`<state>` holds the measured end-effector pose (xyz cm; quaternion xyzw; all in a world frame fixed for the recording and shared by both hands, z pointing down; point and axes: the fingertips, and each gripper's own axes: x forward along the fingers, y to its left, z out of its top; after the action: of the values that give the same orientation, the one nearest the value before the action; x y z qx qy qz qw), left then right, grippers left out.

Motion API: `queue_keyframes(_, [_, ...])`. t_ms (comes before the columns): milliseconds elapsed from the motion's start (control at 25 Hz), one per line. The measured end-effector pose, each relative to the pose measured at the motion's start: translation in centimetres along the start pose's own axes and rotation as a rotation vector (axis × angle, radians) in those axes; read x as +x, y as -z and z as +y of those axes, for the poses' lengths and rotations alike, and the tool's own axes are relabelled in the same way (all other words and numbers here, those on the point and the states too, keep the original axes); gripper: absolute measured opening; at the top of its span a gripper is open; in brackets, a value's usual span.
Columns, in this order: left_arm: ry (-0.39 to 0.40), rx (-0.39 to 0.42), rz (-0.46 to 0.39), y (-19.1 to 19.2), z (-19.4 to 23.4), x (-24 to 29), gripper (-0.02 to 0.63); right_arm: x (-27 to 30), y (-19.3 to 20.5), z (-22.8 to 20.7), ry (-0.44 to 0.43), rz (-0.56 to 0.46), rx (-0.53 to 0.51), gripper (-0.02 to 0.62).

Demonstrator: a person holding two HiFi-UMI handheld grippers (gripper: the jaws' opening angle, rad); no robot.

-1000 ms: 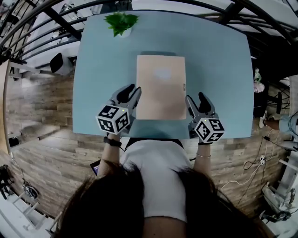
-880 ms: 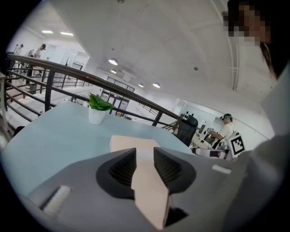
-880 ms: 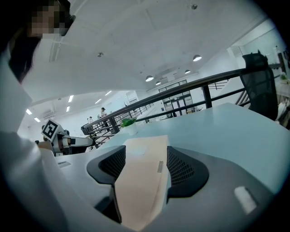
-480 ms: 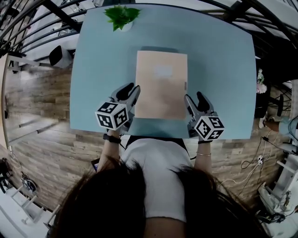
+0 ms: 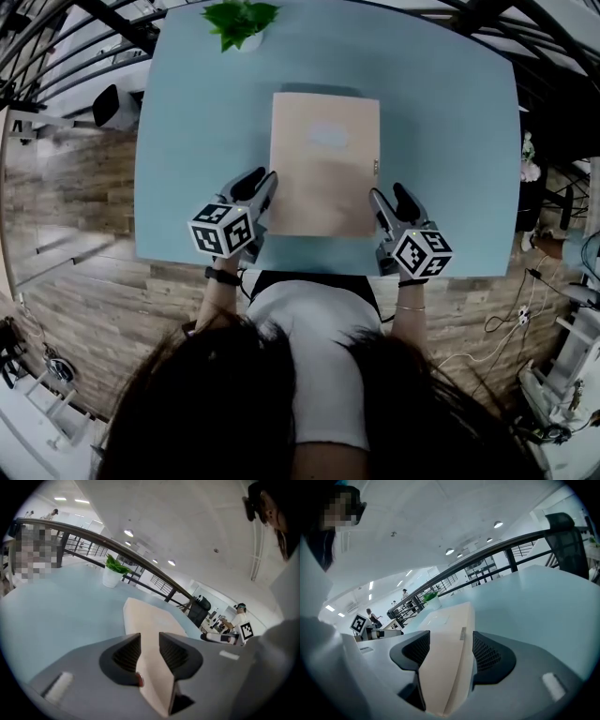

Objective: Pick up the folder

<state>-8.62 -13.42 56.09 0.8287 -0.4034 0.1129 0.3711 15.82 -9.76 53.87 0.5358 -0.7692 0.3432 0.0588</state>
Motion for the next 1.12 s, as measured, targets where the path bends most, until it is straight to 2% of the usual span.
queue_keyframes(400, [0.048,-0.125,0.066,3.5,0.6,0.9,0.137,0.5,1.9,-1.1,-0.010,0.019,0.080,0.259])
queue_keyframes(720, [0.050,-0.176,0.068,4.2,1.5,1.1,0.150,0.9,2.5,-0.8,-0.018,0.023,0.114,0.258])
queue_keyframes(800, [0.034,-0.186,0.071,4.4,1.8,1.2,0.183,1.1,2.5,-0.8,-0.020,0.023,0.117,0.258])
queue_keyframes(880, [0.030,-0.198,0.068,4.5,2.0,1.1,0.187,1.2,2.6,-0.9,-0.017,0.025,0.120,0.258])
queue_keyframes(1120, [0.063,-0.267,0.029,4.8,2.3,1.2,0.190,2.2,2.9,-1.2,-0.047,0.052,0.151,0.259])
